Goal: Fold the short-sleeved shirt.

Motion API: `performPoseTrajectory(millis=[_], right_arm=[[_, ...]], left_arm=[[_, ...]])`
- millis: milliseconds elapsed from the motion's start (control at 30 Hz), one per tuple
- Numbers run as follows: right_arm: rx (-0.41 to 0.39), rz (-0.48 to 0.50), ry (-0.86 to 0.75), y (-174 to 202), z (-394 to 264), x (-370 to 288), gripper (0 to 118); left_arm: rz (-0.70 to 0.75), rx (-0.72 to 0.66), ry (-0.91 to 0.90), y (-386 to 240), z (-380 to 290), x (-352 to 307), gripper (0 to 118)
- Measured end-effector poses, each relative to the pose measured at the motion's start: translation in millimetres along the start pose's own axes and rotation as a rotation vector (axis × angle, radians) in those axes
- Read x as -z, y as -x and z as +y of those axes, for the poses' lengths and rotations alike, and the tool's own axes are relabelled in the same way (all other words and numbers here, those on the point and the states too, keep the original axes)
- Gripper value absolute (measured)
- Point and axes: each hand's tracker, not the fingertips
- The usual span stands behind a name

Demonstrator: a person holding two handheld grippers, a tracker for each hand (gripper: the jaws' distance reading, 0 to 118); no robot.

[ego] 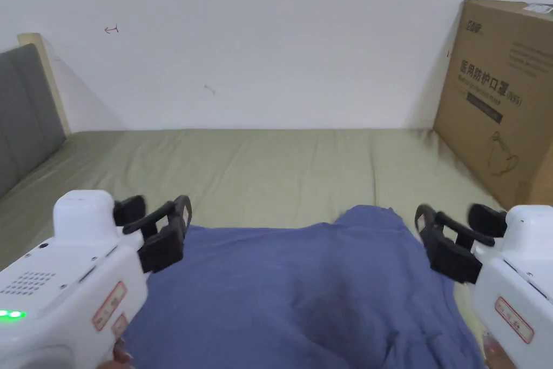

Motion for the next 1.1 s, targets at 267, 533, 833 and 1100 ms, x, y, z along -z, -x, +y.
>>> performPoseTrajectory(millis=[267, 533, 833, 1100], right_arm=[[0.011, -0.048, -0.017, 11, 8, 10, 2], [-0.044, -0.041, 0.127, -13, 6, 6, 2], [0.046, 0.056, 0.331, -35, -33, 8, 2], [-0.044, 0.052, 0.429, -25, -53, 3, 2]], left_arm=[[0.043, -0.047, 0.034, -19, -4, 17, 0], [-0.022, -0.012, 0.441, 34, 11, 13, 0], [0.226, -0.201, 1.116, 150, -115, 25, 112], [0.217, -0.274, 1.131, 158, -166, 29, 98]])
